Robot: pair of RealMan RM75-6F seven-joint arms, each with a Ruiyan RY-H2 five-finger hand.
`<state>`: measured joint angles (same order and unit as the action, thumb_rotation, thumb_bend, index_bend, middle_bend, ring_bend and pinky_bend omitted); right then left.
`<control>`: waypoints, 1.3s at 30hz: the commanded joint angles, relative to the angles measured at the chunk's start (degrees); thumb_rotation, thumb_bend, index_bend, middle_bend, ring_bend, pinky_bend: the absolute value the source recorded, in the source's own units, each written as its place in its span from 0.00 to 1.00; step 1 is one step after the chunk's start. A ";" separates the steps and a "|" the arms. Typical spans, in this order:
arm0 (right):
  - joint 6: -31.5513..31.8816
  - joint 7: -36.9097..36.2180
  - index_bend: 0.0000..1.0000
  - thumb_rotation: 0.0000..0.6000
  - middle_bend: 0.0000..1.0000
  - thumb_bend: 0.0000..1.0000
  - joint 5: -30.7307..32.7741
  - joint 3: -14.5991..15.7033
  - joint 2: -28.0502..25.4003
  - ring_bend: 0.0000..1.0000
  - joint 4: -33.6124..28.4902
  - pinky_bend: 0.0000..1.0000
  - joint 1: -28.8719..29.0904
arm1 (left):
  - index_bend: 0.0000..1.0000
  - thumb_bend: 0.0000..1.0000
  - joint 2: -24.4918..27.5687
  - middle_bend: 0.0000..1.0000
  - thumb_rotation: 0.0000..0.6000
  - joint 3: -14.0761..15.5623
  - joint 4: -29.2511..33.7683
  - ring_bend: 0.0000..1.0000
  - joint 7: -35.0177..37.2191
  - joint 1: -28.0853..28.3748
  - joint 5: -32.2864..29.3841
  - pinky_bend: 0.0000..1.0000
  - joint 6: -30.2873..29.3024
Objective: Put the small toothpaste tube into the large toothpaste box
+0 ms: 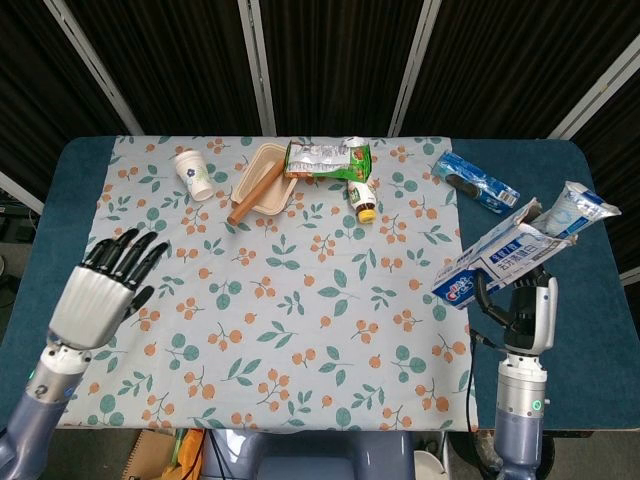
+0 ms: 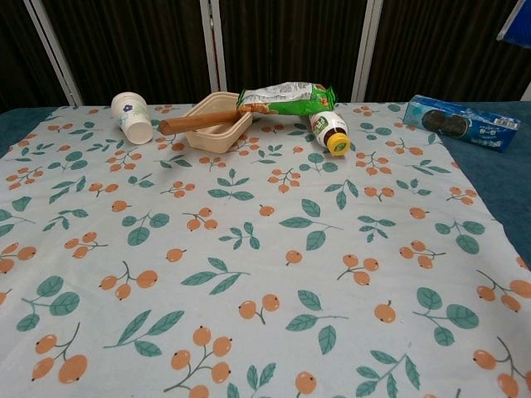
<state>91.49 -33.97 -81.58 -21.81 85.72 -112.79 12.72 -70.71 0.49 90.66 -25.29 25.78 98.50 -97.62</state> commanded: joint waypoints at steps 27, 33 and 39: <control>0.38 -0.32 0.35 1.00 0.50 0.52 0.15 0.21 0.13 0.43 0.01 0.47 -0.23 | 0.21 0.01 -5.92 0.19 1.00 6.37 -12.89 0.21 12.79 -11.79 -0.61 0.38 0.47; -0.22 -1.01 0.34 1.00 0.48 0.52 1.50 -0.42 -0.65 0.42 -1.02 0.46 -0.31 | 0.21 0.01 -5.76 0.19 1.00 5.69 -12.40 0.21 13.10 -12.22 -0.65 0.38 1.09; 0.45 -0.18 0.52 1.00 0.57 0.55 1.88 -0.83 -0.18 0.57 -0.60 0.55 -0.35 | 0.21 0.01 -5.67 0.19 1.00 5.15 -12.29 0.21 13.07 -12.57 -0.34 0.38 1.52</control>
<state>91.83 -34.32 -79.72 -22.57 85.41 -113.50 12.35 -76.40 5.66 78.35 -12.23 13.23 98.15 -96.13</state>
